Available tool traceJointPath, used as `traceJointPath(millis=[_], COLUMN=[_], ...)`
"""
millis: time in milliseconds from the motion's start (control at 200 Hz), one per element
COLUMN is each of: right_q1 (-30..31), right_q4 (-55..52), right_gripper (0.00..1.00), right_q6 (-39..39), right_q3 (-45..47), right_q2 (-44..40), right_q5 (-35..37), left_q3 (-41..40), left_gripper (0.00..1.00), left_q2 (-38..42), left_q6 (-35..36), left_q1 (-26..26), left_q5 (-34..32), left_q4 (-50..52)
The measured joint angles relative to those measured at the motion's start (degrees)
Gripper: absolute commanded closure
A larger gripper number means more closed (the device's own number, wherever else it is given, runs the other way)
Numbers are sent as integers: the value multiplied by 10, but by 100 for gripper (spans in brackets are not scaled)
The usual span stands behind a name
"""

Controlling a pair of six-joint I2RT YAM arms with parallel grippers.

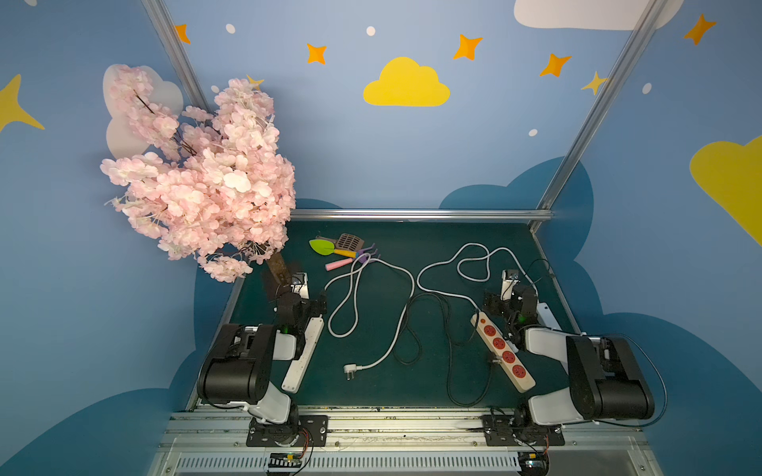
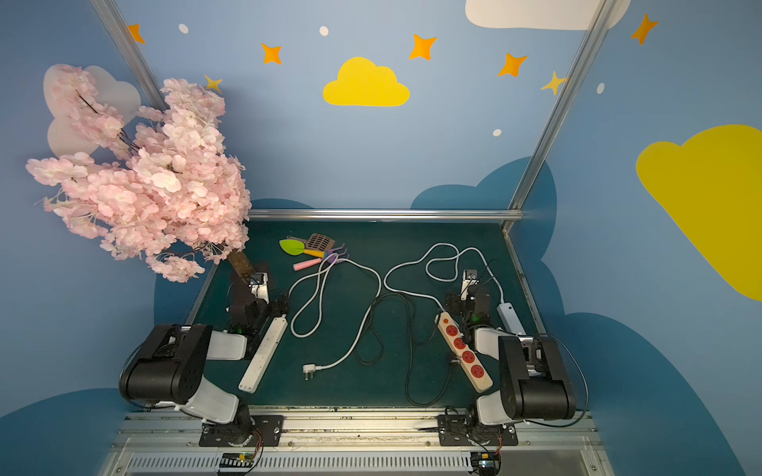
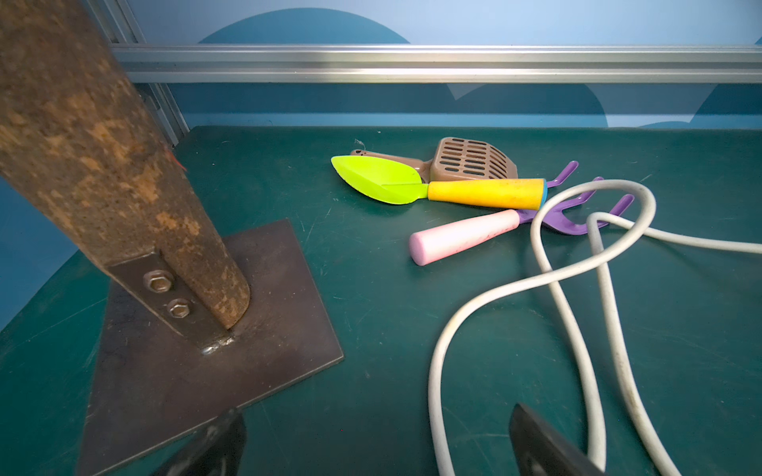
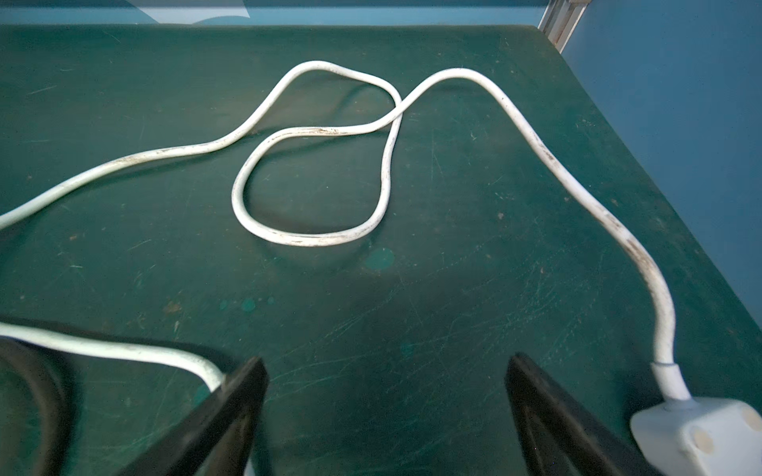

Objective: Wrap the cord around the power strip
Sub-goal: Pick up the power strip from the center of the board.

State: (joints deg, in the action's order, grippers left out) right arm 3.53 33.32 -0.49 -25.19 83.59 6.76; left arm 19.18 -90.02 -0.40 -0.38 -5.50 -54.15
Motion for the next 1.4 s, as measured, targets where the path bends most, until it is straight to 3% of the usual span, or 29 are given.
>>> traceJointPath(millis=[531, 606, 856, 946, 1001, 1091, 1176, 1287, 1397], right_q1=[0, 4, 39, 52, 51, 30, 30, 76, 141], right_q4=[5, -55, -429, -527, -565, -596, -629, -665, -695], right_gripper=[7, 7, 7, 3, 4, 9, 11, 12, 14], right_q6=[0, 1, 99, 151, 179, 213, 242, 265, 278], right_q3=[-3, -36, -340, -392, -393, -363, -336, -333, -342], right_q2=[0, -10, -78, -99, -108, -115, -115, -118, -122], right_q5=[-6, -6, 39, 28, -14, -119, -169, -188, -181], left_q3=[0, -1, 99, 156, 181, 198, 190, 191, 211], left_gripper=[0, 0, 0, 0, 0, 0, 1, 12, 19], left_q2=[2, 30, 257, 319, 346, 387, 418, 425, 404], left_q6=[-7, 0, 1, -44, -91, -174, -235, -295, -325], left_q1=[15, -9, -130, -147, -148, -136, -110, -92, -106], left_q5=[2, -29, -165, -190, -197, -163, -99, -48, -28], left_q4=[1, 21, 258, 369, 434, 530, 592, 683, 778])
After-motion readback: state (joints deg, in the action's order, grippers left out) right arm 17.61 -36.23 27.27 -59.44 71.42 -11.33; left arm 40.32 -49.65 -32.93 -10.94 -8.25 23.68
